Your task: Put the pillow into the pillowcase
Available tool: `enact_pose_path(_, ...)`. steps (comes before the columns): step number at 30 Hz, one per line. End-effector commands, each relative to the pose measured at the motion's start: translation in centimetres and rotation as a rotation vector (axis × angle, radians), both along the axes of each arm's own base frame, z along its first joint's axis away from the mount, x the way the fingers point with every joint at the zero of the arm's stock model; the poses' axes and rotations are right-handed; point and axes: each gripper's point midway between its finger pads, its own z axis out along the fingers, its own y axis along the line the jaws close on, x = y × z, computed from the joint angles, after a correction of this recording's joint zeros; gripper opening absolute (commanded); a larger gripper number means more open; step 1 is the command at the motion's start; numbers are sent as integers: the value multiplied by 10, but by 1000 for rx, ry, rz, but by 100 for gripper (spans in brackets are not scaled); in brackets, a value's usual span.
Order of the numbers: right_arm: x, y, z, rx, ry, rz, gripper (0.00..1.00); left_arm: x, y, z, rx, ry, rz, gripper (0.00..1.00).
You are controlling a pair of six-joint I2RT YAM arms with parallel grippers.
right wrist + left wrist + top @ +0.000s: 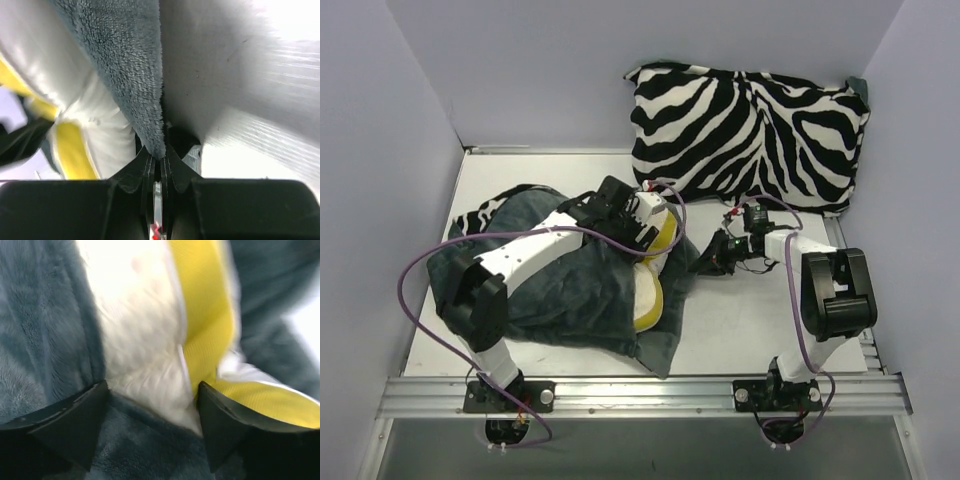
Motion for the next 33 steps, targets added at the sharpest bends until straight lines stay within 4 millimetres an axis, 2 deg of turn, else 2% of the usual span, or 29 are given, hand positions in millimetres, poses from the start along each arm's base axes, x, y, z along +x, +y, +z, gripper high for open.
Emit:
enact_pose_path(1,-4,15,2,64,27,28,0,-33,-24,86,-195,40,-160,82)
enact_pose_path(5,-3,22,3,97,51,26,0,-48,-56,122,-335,61,-277,82)
enact_pose_path(8,-7,22,3,110,55,23,0,-56,-81,97,-320,119,-327,80)
enact_pose_path(9,-8,21,4,112,52,20,0,-58,-92,77,-299,148,-335,79)
enact_pose_path(10,-8,19,3,116,58,11,0,-54,-103,73,-314,136,-345,78)
enact_pose_path(12,-11,18,1,128,75,11,0,-50,-122,49,-292,145,-343,76)
enact_pose_path(13,-11,18,-1,132,84,7,0,-46,-132,47,-314,139,-351,76)
enact_pose_path(15,-13,17,-2,135,94,5,0,-37,-144,30,-320,156,-338,75)
enact_pose_path(17,-15,17,-2,139,101,7,0,-30,-153,23,-335,160,-332,73)
enact_pose_path(20,-19,14,-5,135,116,3,0,-18,-155,-7,-293,173,-291,71)
enact_pose_path(21,-20,12,-6,133,116,-2,0,-10,-149,-27,-249,185,-240,69)
enact_pose_path(24,-23,-8,-14,96,131,-64,0,19,-110,-59,-144,170,-81,59)
enact_pose_path(25,-29,-14,-18,86,155,-88,0,35,-86,-71,-29,96,-27,51)
enact_pose_path(27,-27,-32,-24,63,165,-149,0,50,-47,-91,124,58,50,46)
enact_pose_path(28,-28,-37,-25,54,173,-165,0,57,-18,-100,253,23,93,42)
enact_pose_path(30,-26,-50,-28,47,181,-212,0,58,17,-116,393,7,116,41)
enact_pose_path(33,-26,-63,-28,44,187,-248,0,64,69,-124,574,-57,132,39)
